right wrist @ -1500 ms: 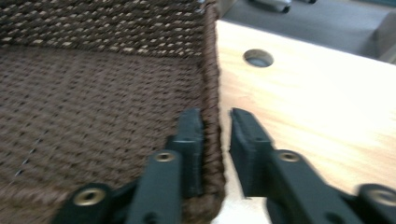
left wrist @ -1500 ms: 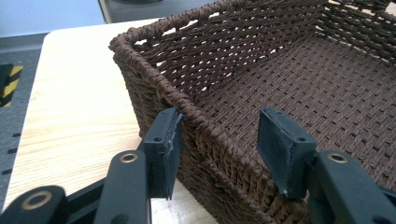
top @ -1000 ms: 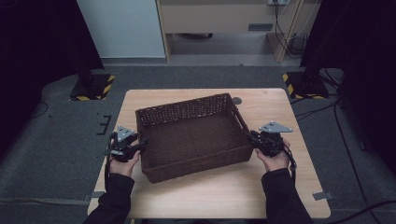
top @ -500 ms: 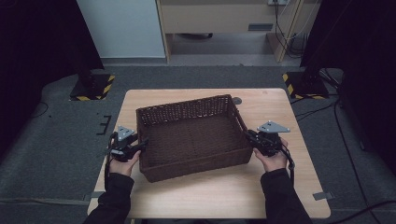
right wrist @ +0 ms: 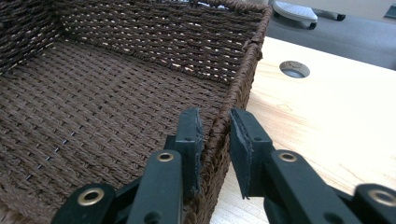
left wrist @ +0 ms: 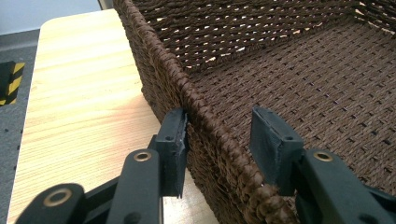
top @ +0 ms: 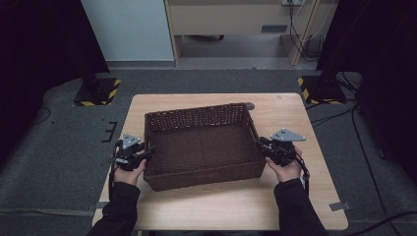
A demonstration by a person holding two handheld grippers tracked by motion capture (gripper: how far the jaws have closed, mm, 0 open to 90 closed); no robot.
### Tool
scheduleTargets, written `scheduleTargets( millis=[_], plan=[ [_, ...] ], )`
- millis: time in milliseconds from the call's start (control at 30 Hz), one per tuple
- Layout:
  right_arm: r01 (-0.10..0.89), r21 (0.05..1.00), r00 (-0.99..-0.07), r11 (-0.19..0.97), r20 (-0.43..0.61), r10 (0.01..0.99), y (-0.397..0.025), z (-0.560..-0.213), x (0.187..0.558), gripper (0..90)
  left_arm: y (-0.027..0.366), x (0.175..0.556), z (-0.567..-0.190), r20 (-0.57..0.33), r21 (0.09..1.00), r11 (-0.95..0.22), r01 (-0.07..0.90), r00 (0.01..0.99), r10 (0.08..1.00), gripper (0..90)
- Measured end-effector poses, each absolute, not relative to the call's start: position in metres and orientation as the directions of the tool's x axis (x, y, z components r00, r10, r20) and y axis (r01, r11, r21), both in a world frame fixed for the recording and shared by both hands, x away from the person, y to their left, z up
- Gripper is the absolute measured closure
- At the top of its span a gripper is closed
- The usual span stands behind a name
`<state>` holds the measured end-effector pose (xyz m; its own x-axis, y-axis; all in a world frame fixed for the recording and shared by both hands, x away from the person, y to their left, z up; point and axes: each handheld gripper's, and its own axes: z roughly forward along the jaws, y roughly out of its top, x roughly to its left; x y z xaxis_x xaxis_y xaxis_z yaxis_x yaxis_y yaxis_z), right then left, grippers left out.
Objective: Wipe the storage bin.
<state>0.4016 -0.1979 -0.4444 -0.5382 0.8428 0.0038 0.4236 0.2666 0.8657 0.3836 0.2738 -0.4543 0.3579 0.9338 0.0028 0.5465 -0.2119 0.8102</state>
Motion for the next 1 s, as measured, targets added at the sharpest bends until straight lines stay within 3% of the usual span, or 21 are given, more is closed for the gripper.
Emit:
scheduleTargets(
  millis=[300, 400, 467, 600, 1000],
  plan=[
    [0.435, 0.86, -0.544, 0.267, 0.015, 0.839, -0.192, -0.442, 0.376, 75.9, 0.286, 0.378, -0.453, -0.017, 0.815, -0.194, 0.546, 0.357, 0.934, 56.8],
    [0.426, 0.863, -0.551, 0.271, 0.011, 0.834, -0.192, -0.439, 0.377, 76.2, 0.285, 0.379, -0.453, -0.025, 0.814, -0.193, 0.547, 0.364, 0.931, 58.3],
    [0.409, 0.875, -0.541, 0.26, 0.003, 0.841, -0.193, -0.44, 0.381, 71.7, 0.285, 0.38, -0.453, -0.028, 0.813, -0.194, 0.549, 0.37, 0.929, 60.7],
    [0.409, 0.871, -0.554, 0.271, 0.0, 0.833, -0.19, -0.444, 0.388, 74.9, 0.286, 0.381, -0.453, -0.032, 0.811, -0.195, 0.551, 0.376, 0.926, 61.8],
    [0.412, 0.864, -0.583, 0.291, 0.005, 0.812, -0.184, -0.441, 0.363, 72.5, 0.299, 0.379, -0.452, -0.049, 0.803, -0.2, 0.562, 0.396, 0.917, 64.5]
  ],
)
